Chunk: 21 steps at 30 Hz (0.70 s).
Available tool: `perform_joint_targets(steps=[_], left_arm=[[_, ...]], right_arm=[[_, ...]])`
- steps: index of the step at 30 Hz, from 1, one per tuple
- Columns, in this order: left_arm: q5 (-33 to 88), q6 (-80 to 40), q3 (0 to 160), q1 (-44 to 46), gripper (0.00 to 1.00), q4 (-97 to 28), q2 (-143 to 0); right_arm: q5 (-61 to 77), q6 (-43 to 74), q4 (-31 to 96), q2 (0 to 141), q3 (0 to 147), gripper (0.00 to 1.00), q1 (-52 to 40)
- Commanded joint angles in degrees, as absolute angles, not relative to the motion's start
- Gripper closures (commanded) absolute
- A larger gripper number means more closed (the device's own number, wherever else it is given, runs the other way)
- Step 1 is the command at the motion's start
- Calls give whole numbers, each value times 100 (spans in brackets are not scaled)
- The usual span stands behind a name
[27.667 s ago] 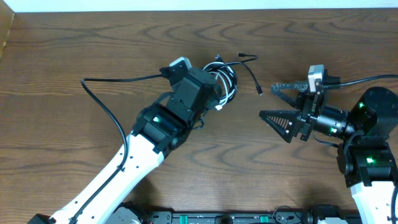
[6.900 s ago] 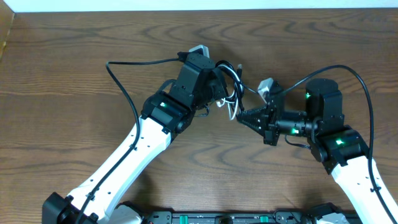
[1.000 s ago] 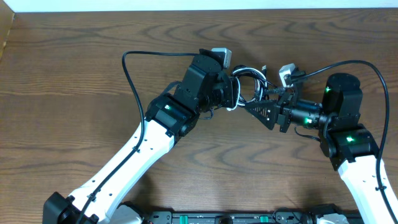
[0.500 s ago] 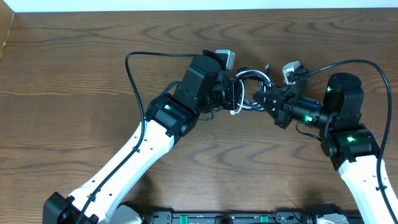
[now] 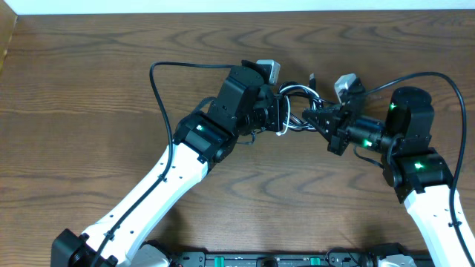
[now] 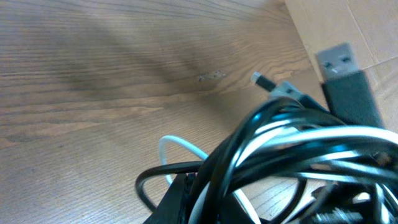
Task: Untangle cables
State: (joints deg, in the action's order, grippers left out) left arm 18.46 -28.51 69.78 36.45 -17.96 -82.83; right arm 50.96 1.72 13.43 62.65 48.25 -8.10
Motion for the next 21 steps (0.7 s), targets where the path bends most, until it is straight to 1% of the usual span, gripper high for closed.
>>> perform_joint_targets(steps=[1,11,16,21], left_arm=[[1673,-2862,7074,3669,93,-1806,-8261],[1426,-3120,7074,3540,93,-1697,-8261],[1428,-3210,7074,3339,92,-1697,-8261],[1426,-3378,7074,3251,93,-1697,-8261]], right_arm=[[5881,-974,1313,6289,4864,99,-781],[6125,-1640,1966,6289,4864,99,-781],[6554,-2086,2213,6289,4864,99,-797],[6582,-2182,2235,6289,4864,99,-797]])
